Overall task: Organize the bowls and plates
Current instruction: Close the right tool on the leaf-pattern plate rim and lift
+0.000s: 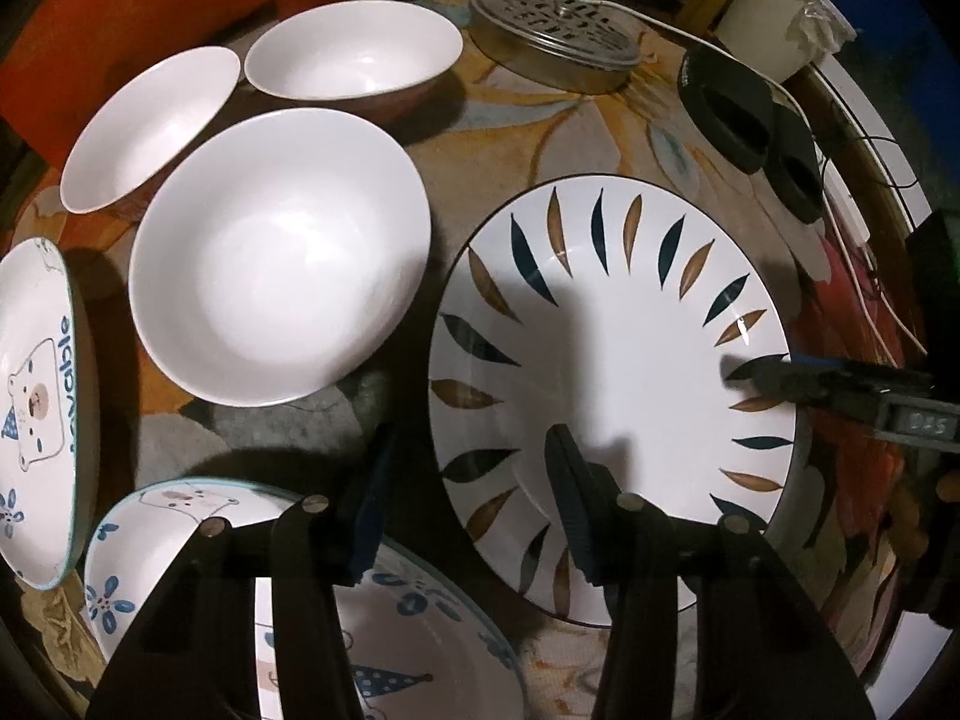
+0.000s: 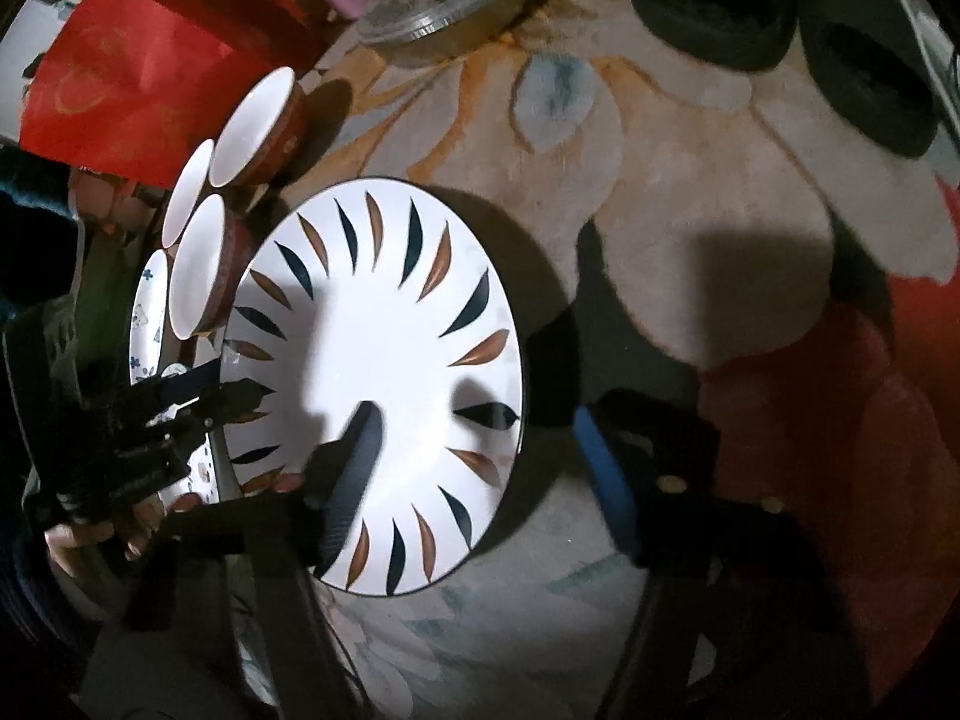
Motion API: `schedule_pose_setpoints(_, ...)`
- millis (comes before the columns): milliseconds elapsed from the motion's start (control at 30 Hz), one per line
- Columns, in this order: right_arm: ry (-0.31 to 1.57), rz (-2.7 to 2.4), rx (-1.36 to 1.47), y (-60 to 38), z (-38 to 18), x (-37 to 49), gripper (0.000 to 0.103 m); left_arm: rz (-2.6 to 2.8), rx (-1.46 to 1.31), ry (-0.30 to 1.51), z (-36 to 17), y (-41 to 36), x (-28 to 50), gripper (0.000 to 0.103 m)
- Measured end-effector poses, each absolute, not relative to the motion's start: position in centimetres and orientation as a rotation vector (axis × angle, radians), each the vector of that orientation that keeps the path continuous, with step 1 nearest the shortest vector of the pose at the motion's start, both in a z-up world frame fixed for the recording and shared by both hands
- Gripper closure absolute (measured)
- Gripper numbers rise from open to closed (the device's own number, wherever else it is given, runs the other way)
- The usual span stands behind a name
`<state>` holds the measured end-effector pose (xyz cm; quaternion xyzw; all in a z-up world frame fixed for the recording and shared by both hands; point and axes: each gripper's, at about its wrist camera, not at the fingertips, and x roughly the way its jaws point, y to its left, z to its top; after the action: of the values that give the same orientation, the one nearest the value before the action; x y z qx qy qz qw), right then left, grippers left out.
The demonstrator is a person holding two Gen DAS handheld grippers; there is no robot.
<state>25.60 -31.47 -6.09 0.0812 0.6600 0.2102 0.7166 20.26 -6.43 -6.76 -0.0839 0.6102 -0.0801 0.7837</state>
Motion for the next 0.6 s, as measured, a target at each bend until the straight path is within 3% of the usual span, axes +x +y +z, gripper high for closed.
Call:
schedule_pose_setpoints(100,1.499,0.472,0.186,-31.2,-7.0,25.6,0.076,-0.197,-0.220,1.335,-6.9,-6.5,20.6,0.045)
schedule_pose_setpoints(267,1.497,0.467,0.158,-31.5,-7.2,25.4,0.085,-0.238,-0.237,1.367,-7.2,-7.2,20.8,0.044)
schedule_pose_setpoints(467,1.499,0.463,0.142,-31.5,-7.2,25.5,0.086,-0.128,-0.127,1.362,-7.2,-7.4,20.6,0.082)
schedule_pose_setpoints(600,1.494,0.475,0.125,-31.2,-7.2,25.5,0.085,-0.121,-0.147,1.354,-7.0,-6.8,20.3,0.086)
